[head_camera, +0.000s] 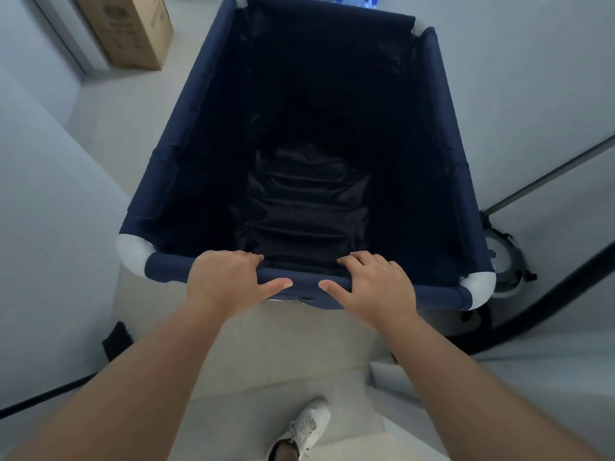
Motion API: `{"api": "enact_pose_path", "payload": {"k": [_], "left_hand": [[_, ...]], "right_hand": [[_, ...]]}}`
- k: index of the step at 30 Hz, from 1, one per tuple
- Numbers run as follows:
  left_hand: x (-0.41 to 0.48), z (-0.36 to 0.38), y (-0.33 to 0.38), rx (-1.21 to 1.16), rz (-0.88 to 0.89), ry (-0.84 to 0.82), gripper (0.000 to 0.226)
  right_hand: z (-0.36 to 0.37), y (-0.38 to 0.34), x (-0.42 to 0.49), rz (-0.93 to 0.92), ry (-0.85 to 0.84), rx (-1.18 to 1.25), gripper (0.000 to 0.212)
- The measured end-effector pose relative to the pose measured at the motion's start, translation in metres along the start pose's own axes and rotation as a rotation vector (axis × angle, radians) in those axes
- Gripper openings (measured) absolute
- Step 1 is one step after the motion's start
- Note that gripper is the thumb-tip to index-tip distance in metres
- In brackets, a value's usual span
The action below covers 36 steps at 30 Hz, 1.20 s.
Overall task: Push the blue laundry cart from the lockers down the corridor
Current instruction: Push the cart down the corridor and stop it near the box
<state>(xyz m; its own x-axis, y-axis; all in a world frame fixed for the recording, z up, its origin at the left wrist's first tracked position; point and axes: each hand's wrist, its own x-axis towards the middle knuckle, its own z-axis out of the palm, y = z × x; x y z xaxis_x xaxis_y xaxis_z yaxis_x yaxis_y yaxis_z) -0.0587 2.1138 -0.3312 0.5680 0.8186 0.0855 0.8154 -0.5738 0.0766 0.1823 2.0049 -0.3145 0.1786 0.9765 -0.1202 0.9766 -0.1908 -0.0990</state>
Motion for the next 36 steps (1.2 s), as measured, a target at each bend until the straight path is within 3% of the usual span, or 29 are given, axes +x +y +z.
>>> {"api": "enact_pose_path", "payload": {"k": [8, 36], "left_hand": [[0.078, 0.006, -0.018, -0.034, 0.021, 0.038, 0.101], [0.342, 0.029, -0.062, 0.003, 0.167, 0.008, 0.098]], "right_hand": [[-0.008, 0.013, 0.069, 0.053, -0.02, 0.006, 0.091], [-0.041, 0.07, 0.294, 0.185, 0.069, -0.023, 0.106]]}}
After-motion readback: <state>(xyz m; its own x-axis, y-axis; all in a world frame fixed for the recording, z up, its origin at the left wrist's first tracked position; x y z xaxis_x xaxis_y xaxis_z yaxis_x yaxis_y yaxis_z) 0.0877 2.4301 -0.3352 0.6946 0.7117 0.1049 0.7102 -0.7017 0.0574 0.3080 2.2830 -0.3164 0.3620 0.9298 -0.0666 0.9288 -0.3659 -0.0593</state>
